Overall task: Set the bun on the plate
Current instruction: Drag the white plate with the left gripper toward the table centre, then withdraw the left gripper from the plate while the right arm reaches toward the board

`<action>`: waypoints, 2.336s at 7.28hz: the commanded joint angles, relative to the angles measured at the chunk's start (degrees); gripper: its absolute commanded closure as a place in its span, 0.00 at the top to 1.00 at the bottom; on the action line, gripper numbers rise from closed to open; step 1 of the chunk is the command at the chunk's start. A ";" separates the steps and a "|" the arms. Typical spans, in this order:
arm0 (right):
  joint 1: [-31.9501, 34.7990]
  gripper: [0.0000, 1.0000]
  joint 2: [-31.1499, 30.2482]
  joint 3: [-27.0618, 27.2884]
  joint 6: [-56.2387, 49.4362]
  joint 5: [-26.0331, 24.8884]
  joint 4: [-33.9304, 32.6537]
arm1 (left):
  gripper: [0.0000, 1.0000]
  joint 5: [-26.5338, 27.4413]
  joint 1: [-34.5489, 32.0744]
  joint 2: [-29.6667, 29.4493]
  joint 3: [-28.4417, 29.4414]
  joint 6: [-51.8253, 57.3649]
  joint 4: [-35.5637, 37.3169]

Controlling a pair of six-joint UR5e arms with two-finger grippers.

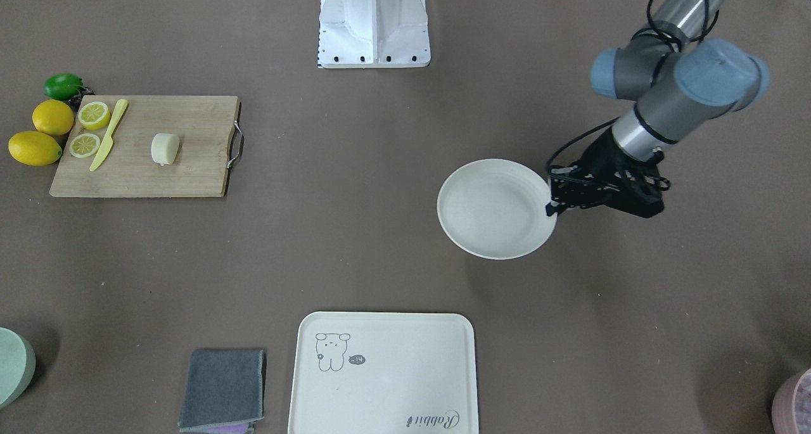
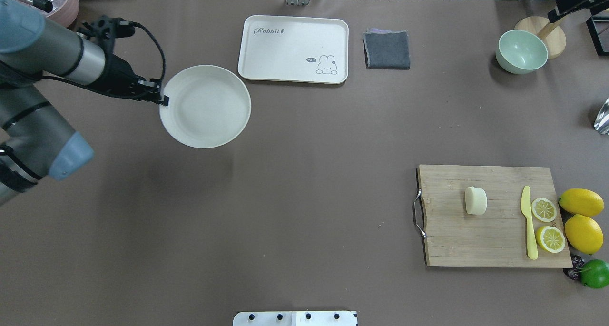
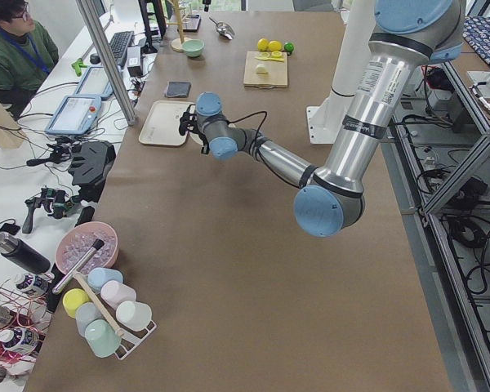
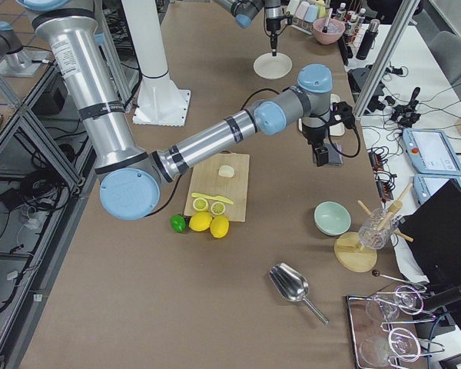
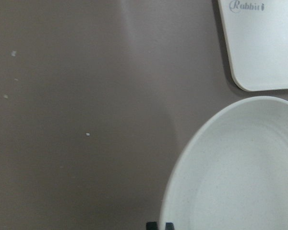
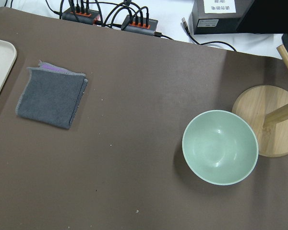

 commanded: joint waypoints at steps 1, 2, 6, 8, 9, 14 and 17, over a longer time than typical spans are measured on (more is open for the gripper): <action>-0.08 1.00 -0.92 -0.66 0.01 -0.10 0.07 | 0.00 10.23 10.77 -4.36 -0.08 -7.60 0.00; -0.08 1.00 -1.02 -0.67 -0.08 -0.10 0.41 | 0.00 13.49 14.22 -5.07 -0.08 -8.93 -0.09; 0.01 1.00 -3.21 -0.05 -0.25 -0.27 0.68 | 0.97 17.21 18.56 -6.04 -0.17 -8.77 -1.22; -0.08 1.00 -3.22 -0.58 -0.25 -0.45 0.68 | 0.98 17.83 14.90 -5.52 -2.00 -8.50 -1.41; -0.25 1.00 -2.26 -0.23 -0.34 -0.27 0.77 | 0.98 17.14 11.56 -4.90 -2.45 -8.24 -1.14; -8.32 1.00 -3.29 3.90 -0.08 5.18 0.68 | 0.98 7.29 -7.52 -0.68 3.15 8.37 -1.05; -15.79 1.00 -7.60 4.08 1.58 0.64 0.77 | 0.98 7.90 -10.35 -0.77 8.35 18.02 -1.40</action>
